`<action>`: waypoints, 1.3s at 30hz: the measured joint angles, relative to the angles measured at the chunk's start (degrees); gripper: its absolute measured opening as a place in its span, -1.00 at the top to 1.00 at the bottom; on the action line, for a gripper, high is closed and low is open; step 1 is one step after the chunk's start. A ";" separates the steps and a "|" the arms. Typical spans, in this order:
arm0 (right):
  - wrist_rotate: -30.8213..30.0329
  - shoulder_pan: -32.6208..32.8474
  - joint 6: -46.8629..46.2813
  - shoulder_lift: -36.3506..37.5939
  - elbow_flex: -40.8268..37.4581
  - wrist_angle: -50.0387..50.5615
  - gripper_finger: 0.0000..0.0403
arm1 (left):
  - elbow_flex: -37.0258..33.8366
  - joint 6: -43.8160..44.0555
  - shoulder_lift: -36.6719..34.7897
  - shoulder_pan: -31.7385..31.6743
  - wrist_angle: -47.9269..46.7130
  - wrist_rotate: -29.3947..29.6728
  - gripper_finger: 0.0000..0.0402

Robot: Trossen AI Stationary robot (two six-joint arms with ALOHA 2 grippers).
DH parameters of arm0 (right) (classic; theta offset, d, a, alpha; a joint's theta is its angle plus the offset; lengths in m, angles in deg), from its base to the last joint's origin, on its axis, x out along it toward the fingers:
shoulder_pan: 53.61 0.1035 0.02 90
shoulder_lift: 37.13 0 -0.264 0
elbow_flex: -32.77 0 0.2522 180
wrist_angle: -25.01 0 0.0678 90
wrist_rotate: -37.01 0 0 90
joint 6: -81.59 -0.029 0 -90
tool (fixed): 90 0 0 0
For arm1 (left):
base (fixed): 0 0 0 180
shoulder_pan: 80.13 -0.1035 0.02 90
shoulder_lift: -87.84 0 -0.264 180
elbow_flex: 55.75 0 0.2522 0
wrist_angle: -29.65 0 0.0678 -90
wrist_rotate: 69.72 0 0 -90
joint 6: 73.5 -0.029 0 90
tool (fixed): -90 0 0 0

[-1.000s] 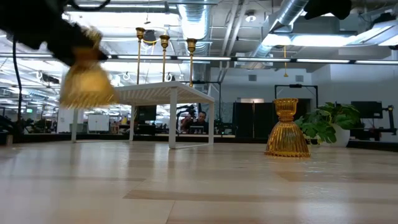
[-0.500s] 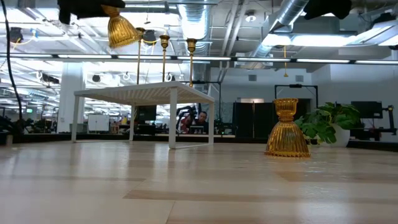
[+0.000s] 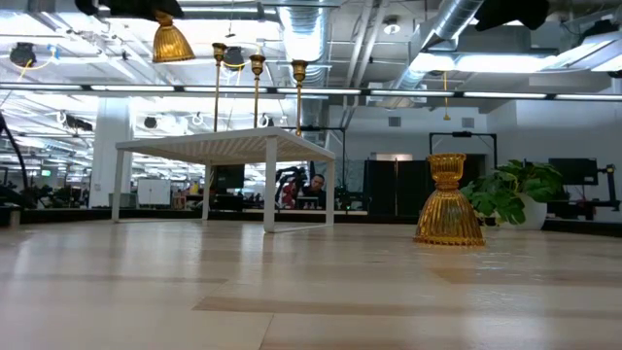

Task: Pick & Place candle stick holders
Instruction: Put the bottom left brown glass candle holder on the shelf

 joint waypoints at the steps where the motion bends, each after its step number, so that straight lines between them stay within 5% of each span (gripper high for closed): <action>1: 0.00 0.00 0.22 0.00 0.00 0.00 0.41 | 0.00 0.00 -0.21 -0.63 0.02 0.00 0.21; 22: -0.16 -1.46 3.44 0.00 0.00 -0.02 0.41 | 0.04 0.50 3.83 -8.48 0.87 -0.98 0.21; 28: 0.02 -2.95 5.22 0.00 0.00 -0.04 0.41 | 0.04 1.22 6.16 -13.15 0.73 -6.34 0.21; 39: 0.07 -4.28 6.43 0.02 0.00 -0.05 0.41 | -3.59 6.35 8.87 -14.90 -2.22 -7.56 0.21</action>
